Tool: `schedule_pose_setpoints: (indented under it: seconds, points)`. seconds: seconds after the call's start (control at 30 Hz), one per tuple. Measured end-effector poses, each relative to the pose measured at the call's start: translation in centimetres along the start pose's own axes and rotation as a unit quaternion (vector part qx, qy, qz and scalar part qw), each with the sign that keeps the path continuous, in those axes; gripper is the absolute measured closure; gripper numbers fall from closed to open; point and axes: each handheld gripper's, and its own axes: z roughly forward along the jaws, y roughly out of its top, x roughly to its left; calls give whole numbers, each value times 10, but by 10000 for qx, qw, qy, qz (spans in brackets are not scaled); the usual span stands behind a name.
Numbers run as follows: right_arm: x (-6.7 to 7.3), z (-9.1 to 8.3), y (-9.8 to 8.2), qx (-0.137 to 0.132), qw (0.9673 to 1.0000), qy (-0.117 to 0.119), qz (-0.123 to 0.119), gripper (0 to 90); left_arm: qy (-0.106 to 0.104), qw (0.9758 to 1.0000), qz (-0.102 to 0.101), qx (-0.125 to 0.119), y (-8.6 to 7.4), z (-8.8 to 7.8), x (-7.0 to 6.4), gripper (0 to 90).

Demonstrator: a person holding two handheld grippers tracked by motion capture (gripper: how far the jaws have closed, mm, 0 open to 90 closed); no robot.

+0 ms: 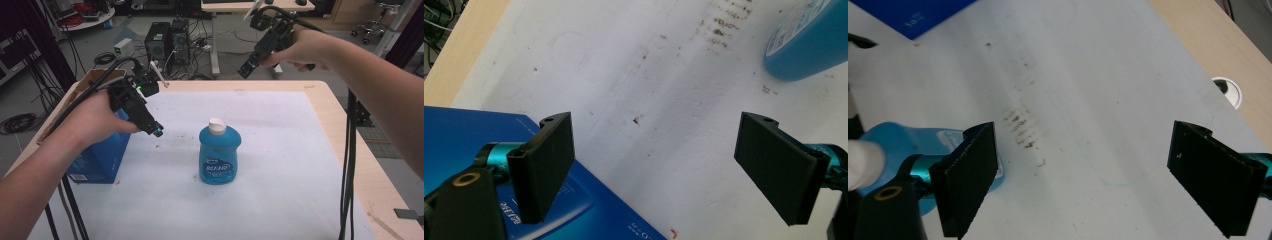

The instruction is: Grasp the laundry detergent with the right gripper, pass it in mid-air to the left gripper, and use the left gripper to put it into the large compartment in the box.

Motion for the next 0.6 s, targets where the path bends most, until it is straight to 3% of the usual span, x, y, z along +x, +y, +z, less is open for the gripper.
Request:
schedule_pose_setpoints:
  seconds: [0.13, 0.23, 0.3, 0.37, 0.6]
  points:
    - [3, -8, -7, -163, 9996, 156, -144, 124, -5, 10000, 20, 5, -1, 0, 1, 165]
    - [12, -22, -24, -436, 9971, 368, -511, 124, -31, 10000, 43, -2, -1, -1, 1, 165]
    - [13, -24, -27, -508, 9961, 411, -592, 124, -36, 10000, 42, -12, -1, -1, 1, 165]
    - [22, -31, -43, -691, 9929, 578, -780, 124, -37, 10000, 46, -19, -2, -1, 1, 165]
    - [40, -29, -69, -831, 9882, 726, -1058, 124, -77, 9999, 99, 12, -3, -1, 2, 165]
